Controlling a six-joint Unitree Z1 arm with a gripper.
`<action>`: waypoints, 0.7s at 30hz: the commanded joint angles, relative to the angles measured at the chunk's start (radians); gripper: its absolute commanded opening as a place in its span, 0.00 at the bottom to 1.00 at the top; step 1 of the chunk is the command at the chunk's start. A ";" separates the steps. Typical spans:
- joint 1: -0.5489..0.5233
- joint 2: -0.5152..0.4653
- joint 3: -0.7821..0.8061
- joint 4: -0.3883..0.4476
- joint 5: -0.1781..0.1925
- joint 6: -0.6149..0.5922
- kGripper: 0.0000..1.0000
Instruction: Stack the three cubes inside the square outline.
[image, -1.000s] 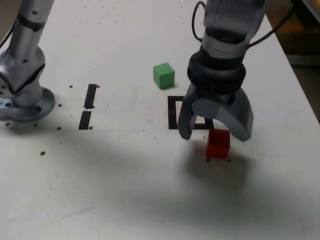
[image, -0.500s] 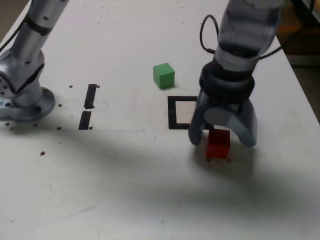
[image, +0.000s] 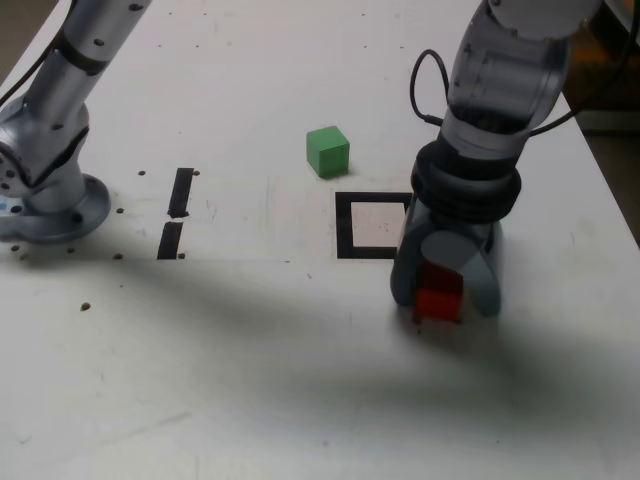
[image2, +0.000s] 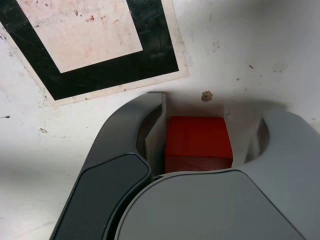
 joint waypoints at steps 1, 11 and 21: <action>0.001 -0.002 0.001 -0.008 -0.002 0.006 0.32; -0.006 -0.051 0.011 0.018 0.026 0.015 0.24; 0.036 -0.197 0.034 0.137 0.100 0.015 0.25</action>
